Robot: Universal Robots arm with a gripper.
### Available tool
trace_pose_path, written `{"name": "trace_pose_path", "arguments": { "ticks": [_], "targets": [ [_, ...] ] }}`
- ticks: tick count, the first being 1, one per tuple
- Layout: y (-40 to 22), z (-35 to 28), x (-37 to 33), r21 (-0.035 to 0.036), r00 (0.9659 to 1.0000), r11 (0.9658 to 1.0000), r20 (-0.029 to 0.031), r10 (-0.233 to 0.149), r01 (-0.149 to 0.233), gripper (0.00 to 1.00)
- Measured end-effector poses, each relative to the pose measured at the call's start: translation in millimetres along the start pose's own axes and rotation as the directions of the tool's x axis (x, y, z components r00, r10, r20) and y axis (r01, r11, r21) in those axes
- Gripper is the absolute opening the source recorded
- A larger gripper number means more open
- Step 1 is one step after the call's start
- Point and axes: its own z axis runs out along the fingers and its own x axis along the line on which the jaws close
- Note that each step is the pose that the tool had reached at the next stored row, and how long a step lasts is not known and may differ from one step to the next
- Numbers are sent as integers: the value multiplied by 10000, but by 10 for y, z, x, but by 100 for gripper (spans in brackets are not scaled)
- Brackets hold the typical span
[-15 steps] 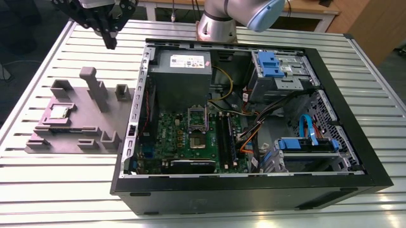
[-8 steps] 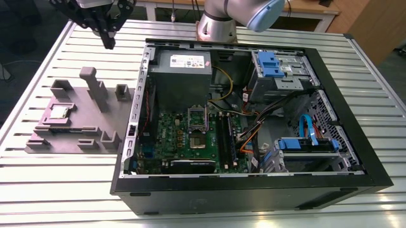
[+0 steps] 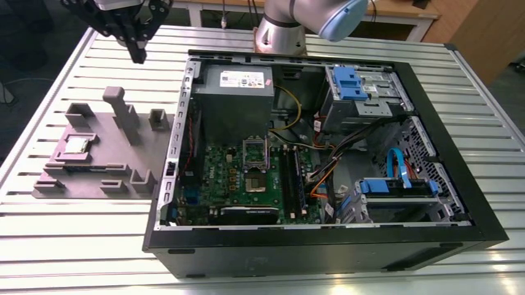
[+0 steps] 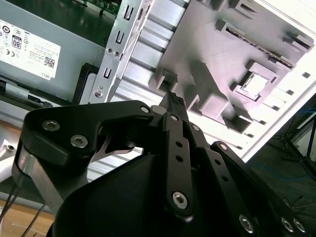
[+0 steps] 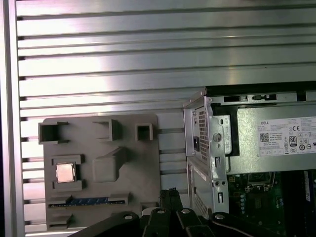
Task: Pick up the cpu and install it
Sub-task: 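Reach for the cpu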
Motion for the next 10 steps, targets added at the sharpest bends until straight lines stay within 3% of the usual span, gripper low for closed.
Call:
{"name": "trace_pose_path", "arguments": {
  "ticks": [10],
  "targets": [
    [-3, -1, 44, 1, 10000, 10000, -1, 0, 0, 11]
  ]
}}
